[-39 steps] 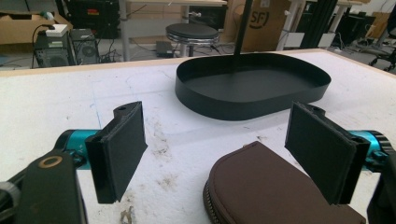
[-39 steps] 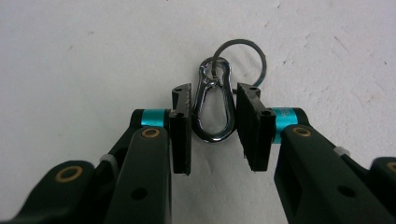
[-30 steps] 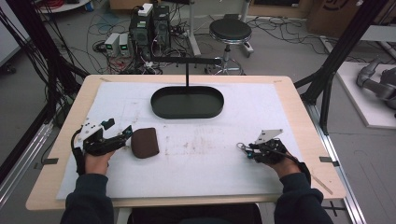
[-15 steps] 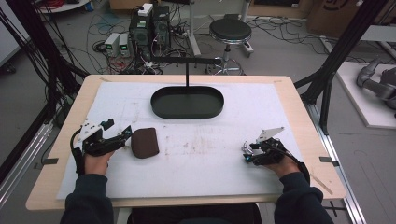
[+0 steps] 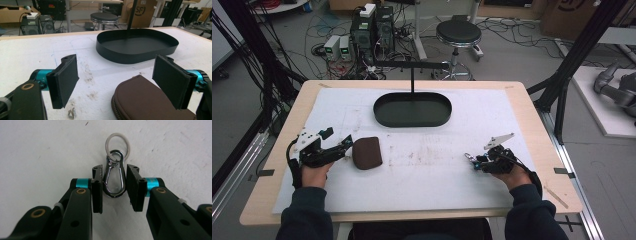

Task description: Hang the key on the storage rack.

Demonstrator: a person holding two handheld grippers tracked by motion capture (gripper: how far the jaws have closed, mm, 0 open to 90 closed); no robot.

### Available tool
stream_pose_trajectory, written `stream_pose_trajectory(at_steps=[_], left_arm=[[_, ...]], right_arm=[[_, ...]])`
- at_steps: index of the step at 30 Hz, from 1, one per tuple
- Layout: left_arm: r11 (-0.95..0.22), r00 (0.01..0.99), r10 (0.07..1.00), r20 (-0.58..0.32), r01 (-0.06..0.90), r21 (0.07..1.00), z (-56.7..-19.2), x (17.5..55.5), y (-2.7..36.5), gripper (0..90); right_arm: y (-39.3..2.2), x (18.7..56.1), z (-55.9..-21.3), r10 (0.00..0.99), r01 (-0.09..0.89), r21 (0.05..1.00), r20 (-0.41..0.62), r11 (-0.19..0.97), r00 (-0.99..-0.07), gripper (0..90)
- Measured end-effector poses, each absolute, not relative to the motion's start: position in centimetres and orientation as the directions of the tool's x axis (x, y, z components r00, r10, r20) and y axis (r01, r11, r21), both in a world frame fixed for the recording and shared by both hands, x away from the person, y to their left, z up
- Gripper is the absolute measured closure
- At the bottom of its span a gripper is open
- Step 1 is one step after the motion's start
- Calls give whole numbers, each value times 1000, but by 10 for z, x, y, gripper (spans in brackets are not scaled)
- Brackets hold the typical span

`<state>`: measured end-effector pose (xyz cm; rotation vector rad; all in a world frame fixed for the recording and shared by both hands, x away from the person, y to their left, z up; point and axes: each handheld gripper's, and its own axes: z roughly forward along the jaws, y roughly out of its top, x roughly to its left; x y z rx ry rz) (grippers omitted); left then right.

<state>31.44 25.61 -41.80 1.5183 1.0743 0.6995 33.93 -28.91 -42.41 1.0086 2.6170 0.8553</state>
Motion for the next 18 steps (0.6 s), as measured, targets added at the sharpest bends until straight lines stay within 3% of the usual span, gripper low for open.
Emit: stream_pose_trajectory(at_steps=[9,18], left_arm=[[7,412,904,-117,258,966,-418,314,257,204],[4,416,902,-115,259,966,-418,313,256,205]], right_arm=[[-300,340,-415,691,526,675,33,517,-722,693],[-289,345,-393,698,424,710,-132,562,-704,693]])
